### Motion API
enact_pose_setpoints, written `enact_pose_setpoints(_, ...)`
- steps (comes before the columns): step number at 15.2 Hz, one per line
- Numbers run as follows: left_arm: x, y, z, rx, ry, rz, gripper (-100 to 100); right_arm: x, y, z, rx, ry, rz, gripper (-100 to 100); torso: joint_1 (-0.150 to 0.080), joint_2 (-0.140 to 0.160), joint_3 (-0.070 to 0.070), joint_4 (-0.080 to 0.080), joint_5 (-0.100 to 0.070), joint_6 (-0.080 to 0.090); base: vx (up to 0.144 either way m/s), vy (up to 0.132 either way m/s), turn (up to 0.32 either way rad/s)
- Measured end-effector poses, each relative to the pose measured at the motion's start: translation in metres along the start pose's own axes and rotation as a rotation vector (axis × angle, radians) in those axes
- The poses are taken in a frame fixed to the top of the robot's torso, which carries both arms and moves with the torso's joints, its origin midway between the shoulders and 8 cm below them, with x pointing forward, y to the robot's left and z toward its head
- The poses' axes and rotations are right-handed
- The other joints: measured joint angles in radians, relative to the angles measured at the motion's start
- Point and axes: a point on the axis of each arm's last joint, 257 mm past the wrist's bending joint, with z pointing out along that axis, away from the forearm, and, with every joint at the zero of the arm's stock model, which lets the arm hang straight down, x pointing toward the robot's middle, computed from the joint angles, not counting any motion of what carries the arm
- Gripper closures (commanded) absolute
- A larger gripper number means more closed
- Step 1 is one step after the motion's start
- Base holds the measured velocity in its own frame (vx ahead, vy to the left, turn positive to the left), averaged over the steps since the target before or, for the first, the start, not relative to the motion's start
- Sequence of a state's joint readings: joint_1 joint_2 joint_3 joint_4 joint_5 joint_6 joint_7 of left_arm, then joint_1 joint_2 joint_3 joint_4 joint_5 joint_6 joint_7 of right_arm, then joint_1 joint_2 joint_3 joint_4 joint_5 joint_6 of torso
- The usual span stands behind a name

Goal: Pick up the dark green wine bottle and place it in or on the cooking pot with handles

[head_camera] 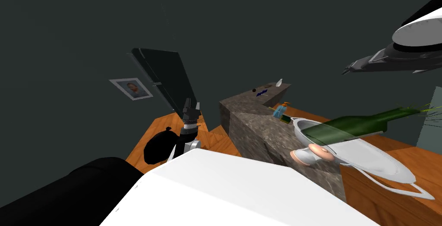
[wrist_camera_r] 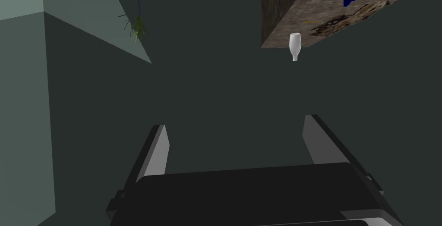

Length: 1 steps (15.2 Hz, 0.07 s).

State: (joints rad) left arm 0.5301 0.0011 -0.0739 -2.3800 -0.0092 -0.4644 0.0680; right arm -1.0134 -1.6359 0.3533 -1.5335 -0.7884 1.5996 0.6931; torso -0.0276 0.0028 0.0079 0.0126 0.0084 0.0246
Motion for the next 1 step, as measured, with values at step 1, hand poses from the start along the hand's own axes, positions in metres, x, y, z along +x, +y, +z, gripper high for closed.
enact_pose_setpoints(1, 0.0, 0.0, 0.0, 0.0, 0.0, 0.0, 0, 0.0, 0.0, 0.0, 0.0, 0.0, 0.0, -100, 0.0, 0.0, 0.0, 0.0, 0.0, 0.0, 0.0, 0.0, 0.0)
